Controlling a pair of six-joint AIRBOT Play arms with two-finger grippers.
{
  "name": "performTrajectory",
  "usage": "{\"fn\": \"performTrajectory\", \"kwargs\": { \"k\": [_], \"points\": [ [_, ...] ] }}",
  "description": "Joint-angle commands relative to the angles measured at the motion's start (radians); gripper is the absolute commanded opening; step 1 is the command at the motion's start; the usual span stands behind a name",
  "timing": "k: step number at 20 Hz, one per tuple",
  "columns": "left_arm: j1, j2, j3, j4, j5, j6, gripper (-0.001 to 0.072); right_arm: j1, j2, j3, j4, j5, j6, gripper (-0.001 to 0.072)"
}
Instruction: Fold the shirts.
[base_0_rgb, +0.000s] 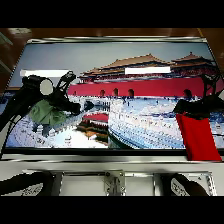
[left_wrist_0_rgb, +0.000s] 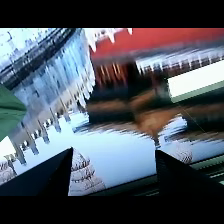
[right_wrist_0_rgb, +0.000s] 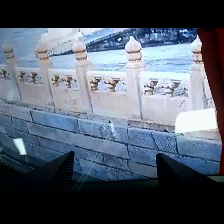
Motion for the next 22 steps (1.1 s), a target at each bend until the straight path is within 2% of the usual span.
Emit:
{"fn": "performTrajectory", "kwargs": {
  "k": [1,9,17,19,22],
  "points": [
    [0.0,0.001,0.0,0.0,0.0,0.0,0.0596,0.001,-0.001,0.001,0.0,0.0,0.0,0.0639],
    [0.0,0.001,0.0,0.0,0.0,0.0,0.0596,0.001,-0.001,0.001,0.0,-0.002,0.0,0.0639],
    [0.0,0.0,0.0,-0.018,0.001,0.0,0.0595,0.001,-0.001,0.001,0.012,-0.095,0.001,0.0639],
    [0.0,-0.003,-0.002,-0.03,0.062,0.0,0.0596,0.0,-0.001,0.001,0.009,-0.1,0.001,0.0639],
    [-0.001,-0.026,-0.002,-0.072,0.069,0.001,0.0596,0.0,-0.001,0.001,0.007,-0.09,0.0,0.0639]
  ]
}}
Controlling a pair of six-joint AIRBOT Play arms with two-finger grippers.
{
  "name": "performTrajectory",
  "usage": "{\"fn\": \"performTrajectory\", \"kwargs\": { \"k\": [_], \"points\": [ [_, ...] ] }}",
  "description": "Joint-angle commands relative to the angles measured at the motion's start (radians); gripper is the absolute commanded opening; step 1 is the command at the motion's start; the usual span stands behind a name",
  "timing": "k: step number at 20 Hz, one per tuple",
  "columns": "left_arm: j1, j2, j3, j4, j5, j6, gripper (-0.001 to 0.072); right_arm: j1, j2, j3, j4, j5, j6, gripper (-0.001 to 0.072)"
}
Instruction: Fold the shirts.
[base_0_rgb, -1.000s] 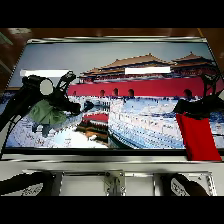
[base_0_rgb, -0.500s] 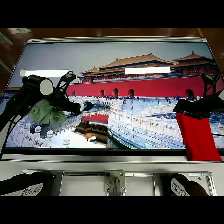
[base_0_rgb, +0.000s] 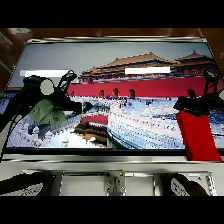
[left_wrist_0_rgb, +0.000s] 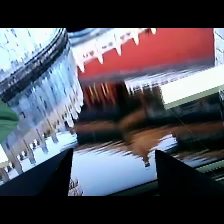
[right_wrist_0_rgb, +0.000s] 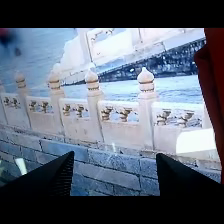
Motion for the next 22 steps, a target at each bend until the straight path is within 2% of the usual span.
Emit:
{"fn": "performTrajectory", "kwargs": {
  "k": [1,2,3,4,5,7,8,9,11,13,20,21,22],
  "points": [
    [0.0,-0.023,0.0,-0.034,0.024,0.007,0.0596,0.0,-0.001,0.001,-0.002,-0.003,0.0,0.0639],
    [0.003,-0.033,0.002,0.025,0.034,0.019,0.0598,0.0,-0.001,0.001,-0.002,-0.004,-0.001,0.0639],
    [0.022,-0.043,0.013,0.148,0.039,-0.028,0.0632,0.0,-0.001,0.001,-0.003,-0.006,-0.004,0.0639],
    [0.064,-0.053,0.035,0.259,0.034,-0.105,0.072,0.0,-0.001,0.001,-0.003,-0.013,-0.004,0.0639],
    [0.133,-0.058,0.063,0.312,0.035,-0.137,0.072,0.0,-0.001,0.001,-0.003,-0.012,-0.005,0.0639],
    [0.328,-0.066,0.116,0.278,0.069,-0.144,0.072,0.0,-0.001,0.001,-0.002,-0.012,-0.005,0.0639],
    [0.418,-0.071,0.119,0.247,0.106,-0.178,0.072,0.001,-0.001,0.001,-0.001,-0.012,-0.005,0.0639],
    [0.507,-0.084,0.118,0.192,0.143,-0.217,0.072,0.001,-0.001,0.001,0.0,-0.012,-0.005,0.0639],
    [0.63,-0.142,0.118,0.036,0.161,-0.221,0.072,0.001,-0.001,0.0,-0.001,-0.013,-0.005,0.0639],
    [0.679,-0.215,0.118,-0.036,0.135,-0.202,0.072,0.001,-0.001,0.0,-0.001,-0.014,-0.005,0.0639],
    [0.679,-0.405,0.119,-0.024,0.119,-0.2,0.072,0.001,-0.001,0.0,0.005,-0.009,-0.004,0.0639],
    [0.679,-0.42,0.119,-0.033,0.11,-0.221,0.071,0.001,-0.001,0.0,0.007,-0.006,-0.004,0.0639],
    [0.679,-0.423,0.119,-0.051,0.106,-0.224,0.0437,0.001,-0.001,0.0,0.007,-0.003,-0.004,0.0639]
  ]
}}
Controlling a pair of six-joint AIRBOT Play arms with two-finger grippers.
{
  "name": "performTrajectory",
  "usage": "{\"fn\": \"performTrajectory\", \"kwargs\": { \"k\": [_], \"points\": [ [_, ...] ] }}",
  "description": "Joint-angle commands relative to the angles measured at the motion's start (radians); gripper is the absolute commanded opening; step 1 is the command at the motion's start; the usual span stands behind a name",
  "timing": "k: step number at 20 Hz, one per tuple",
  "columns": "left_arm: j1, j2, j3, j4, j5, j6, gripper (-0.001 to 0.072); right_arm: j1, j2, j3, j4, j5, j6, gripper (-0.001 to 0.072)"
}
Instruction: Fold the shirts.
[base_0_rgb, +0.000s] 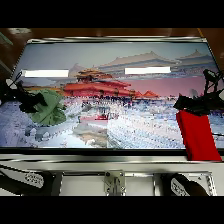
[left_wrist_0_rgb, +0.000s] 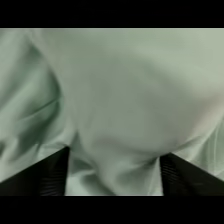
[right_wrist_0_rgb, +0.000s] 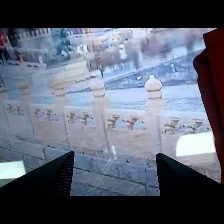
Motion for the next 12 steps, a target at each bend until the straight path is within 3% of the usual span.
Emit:
{"fn": "performTrajectory", "kwargs": {
  "k": [1,7,12],
  "points": [
    [0.007,-0.04,0.006,-0.064,-0.023,0.027,0.0036,0.001,0.0,0.0,0.005,0.011,0.0,0.0639],
    [-0.102,0.171,0.166,-0.286,-0.109,0.254,0.0041,0.001,0.0,0.0,0.03,-0.072,-0.097,0.0639],
    [-0.41,0.52,0.19,-0.378,-0.013,0.271,0.0041,0.001,0.034,0.098,0.079,-0.045,-0.122,0.0639]
  ]
}}
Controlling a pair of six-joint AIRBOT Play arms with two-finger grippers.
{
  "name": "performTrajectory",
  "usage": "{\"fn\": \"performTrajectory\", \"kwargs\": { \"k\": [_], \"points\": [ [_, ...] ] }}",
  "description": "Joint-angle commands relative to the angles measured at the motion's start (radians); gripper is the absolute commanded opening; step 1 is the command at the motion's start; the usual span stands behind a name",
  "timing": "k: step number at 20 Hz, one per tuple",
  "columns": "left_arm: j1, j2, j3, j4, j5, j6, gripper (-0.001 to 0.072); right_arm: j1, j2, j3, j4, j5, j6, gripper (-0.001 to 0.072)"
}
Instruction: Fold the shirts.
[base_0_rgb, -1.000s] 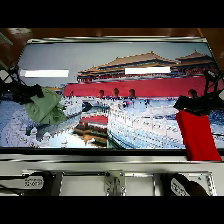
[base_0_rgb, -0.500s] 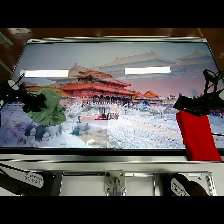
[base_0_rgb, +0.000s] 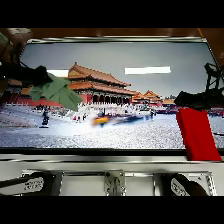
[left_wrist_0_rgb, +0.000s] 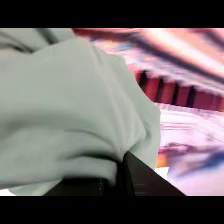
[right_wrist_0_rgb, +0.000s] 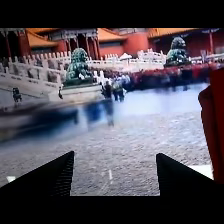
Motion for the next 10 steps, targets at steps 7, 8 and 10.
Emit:
{"fn": "performTrajectory", "kwargs": {
  "k": [7,8,10],
  "points": [
    [-0.634,0.176,-0.051,-0.041,0.312,-0.063,0.0041,0.001,0.181,0.154,0.03,0.079,-0.028,0.0639],
    [-0.669,0.148,-0.086,-0.041,0.318,-0.085,0.0041,0.001,0.18,0.153,0.029,0.146,-0.04,0.0639],
    [-0.729,0.082,-0.178,-0.041,0.335,-0.117,0.0041,0.001,0.172,0.112,0.027,0.232,-0.056,0.0639]
  ]
}}
